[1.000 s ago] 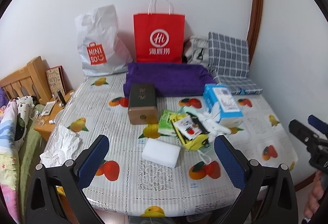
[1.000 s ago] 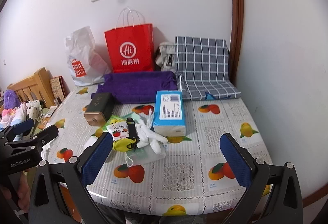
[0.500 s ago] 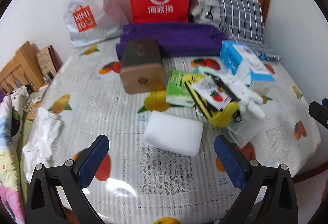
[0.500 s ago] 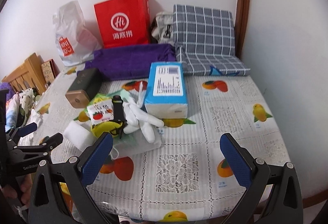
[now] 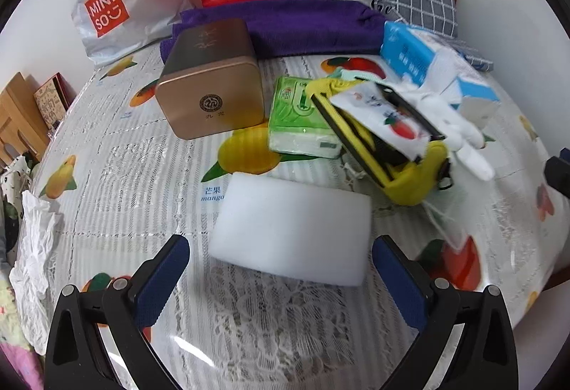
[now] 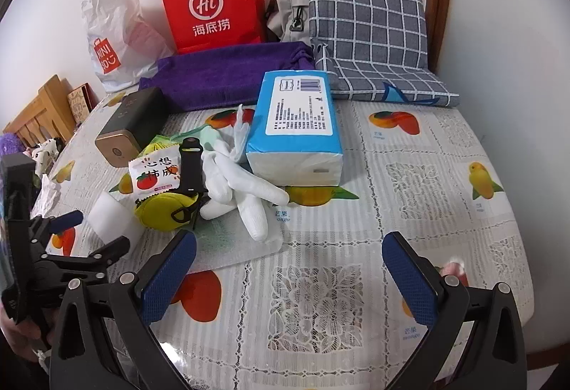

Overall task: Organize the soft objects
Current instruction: 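Reach the left gripper to the white sponge block and close on it, then lift the white sponge block with the left gripper toward the purple towel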

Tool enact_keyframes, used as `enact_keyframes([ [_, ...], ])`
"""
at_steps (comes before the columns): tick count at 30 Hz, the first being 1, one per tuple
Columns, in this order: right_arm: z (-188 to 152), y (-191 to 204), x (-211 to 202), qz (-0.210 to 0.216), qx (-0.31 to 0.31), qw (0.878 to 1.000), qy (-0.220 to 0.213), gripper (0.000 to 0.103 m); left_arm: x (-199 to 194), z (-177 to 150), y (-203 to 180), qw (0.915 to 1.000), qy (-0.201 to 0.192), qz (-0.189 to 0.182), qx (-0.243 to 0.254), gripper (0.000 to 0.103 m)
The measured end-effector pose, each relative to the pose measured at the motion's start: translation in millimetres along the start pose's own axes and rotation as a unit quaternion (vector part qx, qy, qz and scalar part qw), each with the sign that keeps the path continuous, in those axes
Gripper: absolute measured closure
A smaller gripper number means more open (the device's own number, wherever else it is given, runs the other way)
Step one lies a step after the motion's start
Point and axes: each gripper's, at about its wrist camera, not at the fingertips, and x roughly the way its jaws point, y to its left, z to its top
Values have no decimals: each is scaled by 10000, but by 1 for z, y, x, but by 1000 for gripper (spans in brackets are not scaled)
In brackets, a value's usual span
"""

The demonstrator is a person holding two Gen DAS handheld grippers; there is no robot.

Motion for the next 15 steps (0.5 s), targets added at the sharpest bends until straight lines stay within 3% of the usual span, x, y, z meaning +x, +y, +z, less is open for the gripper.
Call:
enact_keyframes([
  [2, 1, 0, 4, 55, 3, 10000, 14, 0, 4, 1, 0, 10000, -38, 57, -2, 5],
  [4, 1, 2, 8, 145, -15, 9999, 22, 0, 6, 3, 3, 9999, -45, -63, -93, 23],
  [7, 4, 7, 13, 324, -43, 9995, 29, 1, 5, 3, 11, 9994, -112, -239, -202, 23],
  [9, 6, 12, 16, 442, -51, 9990, 22, 6, 2, 3, 15, 9996, -148, -163, -196, 23],
  [15, 17, 31, 23, 857, -121, 9962, 14, 26, -3, 3, 39, 9988, -190, 46, -449, 23],
])
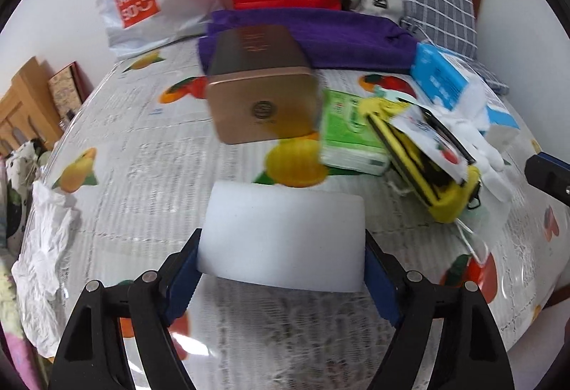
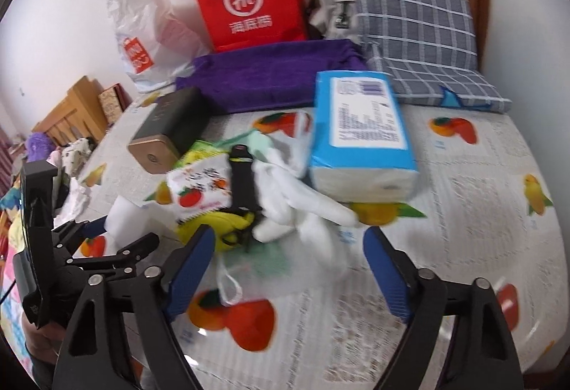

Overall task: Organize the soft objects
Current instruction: 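Lift the white sponge block with the left gripper toward the purple towel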

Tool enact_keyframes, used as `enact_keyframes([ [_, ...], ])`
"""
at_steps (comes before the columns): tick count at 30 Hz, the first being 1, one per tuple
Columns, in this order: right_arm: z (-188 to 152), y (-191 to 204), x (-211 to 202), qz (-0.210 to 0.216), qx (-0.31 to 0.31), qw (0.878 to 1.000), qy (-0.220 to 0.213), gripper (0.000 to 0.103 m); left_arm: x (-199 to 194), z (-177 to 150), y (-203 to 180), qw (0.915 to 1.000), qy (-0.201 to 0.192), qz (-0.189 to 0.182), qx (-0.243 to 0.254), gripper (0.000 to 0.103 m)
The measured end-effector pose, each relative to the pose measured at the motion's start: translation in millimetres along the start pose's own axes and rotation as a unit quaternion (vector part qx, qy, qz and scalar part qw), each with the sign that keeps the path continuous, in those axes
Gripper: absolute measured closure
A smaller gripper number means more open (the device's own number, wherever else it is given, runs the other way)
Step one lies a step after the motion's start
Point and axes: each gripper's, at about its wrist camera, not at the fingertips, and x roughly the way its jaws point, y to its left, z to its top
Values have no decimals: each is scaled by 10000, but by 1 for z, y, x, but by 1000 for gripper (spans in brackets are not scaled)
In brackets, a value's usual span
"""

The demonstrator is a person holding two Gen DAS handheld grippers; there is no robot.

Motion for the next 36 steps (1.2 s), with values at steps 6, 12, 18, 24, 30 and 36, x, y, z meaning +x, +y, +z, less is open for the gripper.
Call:
enact_keyframes([
  [6, 18, 19, 21, 385, -151, 9991, 95, 59, 7, -3, 23, 9993, 28, -37, -371, 23],
  [12, 30, 31, 47, 455, -283, 9982, 281, 64, 11, -4, 26, 9992, -24, -128, -373, 22],
  [18, 35, 29, 69, 451, -238, 9973, 526, 64, 15, -2, 26, 9993, -22, -172, -332, 22],
  [24, 35, 35, 87, 473, -399, 9957, 688, 83, 16, -1, 26, 9993, -23, -193, -325, 22],
  [30, 35, 35, 61, 669, -397, 9960, 435, 82, 16, -2, 26, 9993, -15, -165, -346, 22],
  [36, 24, 26, 36, 585, -406, 9968, 349, 82, 13, -3, 27, 9989, 65, -130, -453, 22],
])
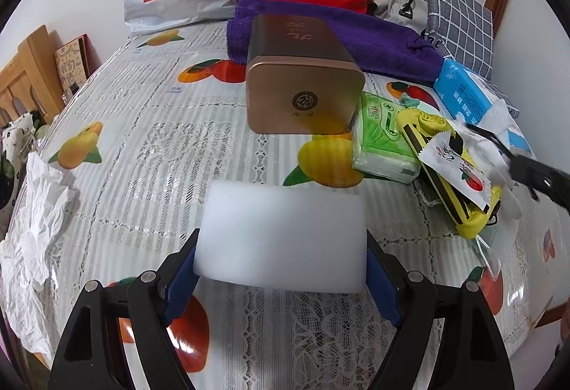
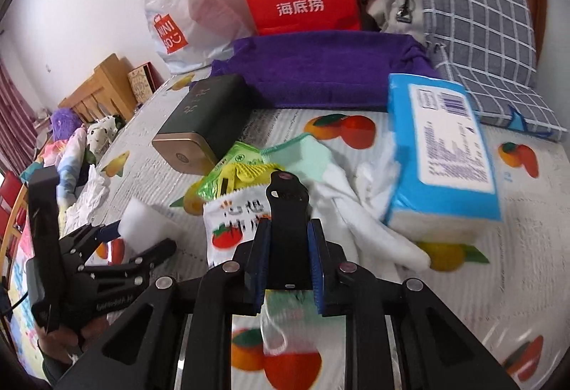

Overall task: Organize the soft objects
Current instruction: 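Lift the white sponge block with the left gripper toward the purple towel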

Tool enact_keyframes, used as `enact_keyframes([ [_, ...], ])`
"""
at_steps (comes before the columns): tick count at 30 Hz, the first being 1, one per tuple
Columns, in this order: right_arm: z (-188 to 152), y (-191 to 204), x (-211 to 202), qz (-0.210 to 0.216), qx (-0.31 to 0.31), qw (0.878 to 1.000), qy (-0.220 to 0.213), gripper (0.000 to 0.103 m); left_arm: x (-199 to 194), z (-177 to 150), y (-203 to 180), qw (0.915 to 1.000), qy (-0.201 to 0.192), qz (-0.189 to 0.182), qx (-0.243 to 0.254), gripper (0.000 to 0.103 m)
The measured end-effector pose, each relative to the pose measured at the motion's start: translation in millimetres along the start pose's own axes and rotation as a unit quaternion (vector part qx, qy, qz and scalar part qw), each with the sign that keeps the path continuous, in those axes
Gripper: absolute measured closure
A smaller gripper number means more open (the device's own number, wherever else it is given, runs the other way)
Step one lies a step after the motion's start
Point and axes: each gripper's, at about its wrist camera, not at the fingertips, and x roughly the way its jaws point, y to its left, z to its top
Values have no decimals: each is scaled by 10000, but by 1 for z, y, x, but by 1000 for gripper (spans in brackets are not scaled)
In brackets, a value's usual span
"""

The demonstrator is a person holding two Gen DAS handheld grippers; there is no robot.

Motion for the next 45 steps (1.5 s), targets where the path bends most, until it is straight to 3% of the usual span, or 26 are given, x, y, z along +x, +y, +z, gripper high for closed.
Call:
enact_keyframes([
  [5, -21, -15, -30, -206, -35, 9997, -114, 82, -2, -2, 4, 9998, 75, 138, -158, 22],
  [9, -42, -37, -44, -690, -47, 9976, -59, 82, -5, -3, 3, 9995, 112, 192, -221, 22],
  [14, -68, -65, -32, -1081, 96, 9937, 279, 82, -6, -3, -3, 9993, 148, 279, -193, 22],
  [19, -85, -78, -21, -1053, 137, 9937, 344, 78, -11, 0, -7, 9992, 137, 325, -164, 22],
  [22, -84, -79, -18, -954, 158, 9950, 236, 64, -14, 2, -7, 9992, 121, 316, -198, 22],
  [24, -83, -76, -14, -1076, 14, 9941, 146, 67, -17, 4, -8, 9992, 102, 318, -198, 22],
  [25, -84, -73, -13, -1162, -120, 9931, 120, 79, -19, 6, -8, 9993, 84, 319, -201, 22],
  [26, -84, -71, -13, -1182, -228, 9927, 104, 82, -22, 7, -8, 9993, 60, 323, -202, 22],
  [30, -81, -72, -18, -1038, -220, 9942, 173, 83, -35, 15, -9, 9993, -94, 306, -185, 22],
  [35, -65, -74, -45, -729, -29, 9972, -142, 83, -50, 30, -12, 9991, -261, 283, -164, 22],
  [45, -11, -75, -77, -722, 40, 9955, -612, 83, -66, 70, -19, 9985, -489, 218, -122, 22],
])
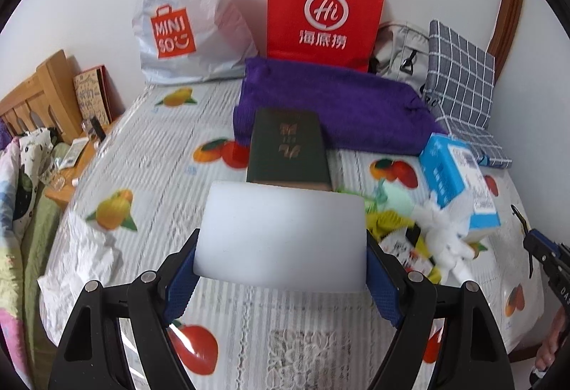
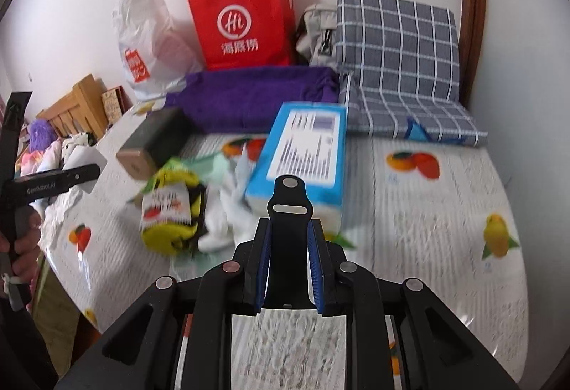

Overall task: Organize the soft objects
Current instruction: 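Lift the white sponge block with the left gripper toward the purple towel, then lower the sponge onto the purple towel and open the left gripper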

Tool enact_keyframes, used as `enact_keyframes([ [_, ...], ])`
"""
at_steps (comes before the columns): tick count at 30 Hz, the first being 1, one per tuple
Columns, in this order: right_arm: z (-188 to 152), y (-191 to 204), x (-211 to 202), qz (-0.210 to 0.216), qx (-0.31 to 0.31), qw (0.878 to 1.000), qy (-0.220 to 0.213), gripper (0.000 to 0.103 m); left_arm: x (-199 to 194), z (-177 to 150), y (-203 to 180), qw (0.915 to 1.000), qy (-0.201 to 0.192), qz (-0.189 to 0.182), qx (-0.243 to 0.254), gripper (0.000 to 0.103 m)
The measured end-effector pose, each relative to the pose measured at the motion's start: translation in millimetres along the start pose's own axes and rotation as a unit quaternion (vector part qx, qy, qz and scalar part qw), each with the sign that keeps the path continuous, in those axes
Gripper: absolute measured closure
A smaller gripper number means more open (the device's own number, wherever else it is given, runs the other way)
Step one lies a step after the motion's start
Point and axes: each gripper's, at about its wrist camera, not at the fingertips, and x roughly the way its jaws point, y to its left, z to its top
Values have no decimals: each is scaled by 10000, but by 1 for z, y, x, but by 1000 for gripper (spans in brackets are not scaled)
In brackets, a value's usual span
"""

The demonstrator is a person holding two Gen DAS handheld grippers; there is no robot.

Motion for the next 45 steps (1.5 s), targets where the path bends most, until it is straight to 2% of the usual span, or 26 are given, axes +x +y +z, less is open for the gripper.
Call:
enact_keyframes([
  [15, 86, 4, 17, 100, 124, 9993, -351, 82, 14, 63, 1, 9997, -129, 120, 193, 22],
  [27, 145, 8, 56, 208, 50, 9986, -493, 82, 57, 110, -7, 9999, 40, -105, 62, 22],
  [35, 187, 7, 86, 303, 76, 9983, -488, 82, 76, 156, -17, 9998, 36, -220, 5, 22],
  [38, 204, 8, 93, 304, 29, 9980, -546, 82, 85, 173, -23, 9999, 23, -142, 37, 22],
  [45, 232, 5, 125, 345, 15, 9980, -533, 82, 126, 202, -26, 9997, 172, -181, -68, 22],
])
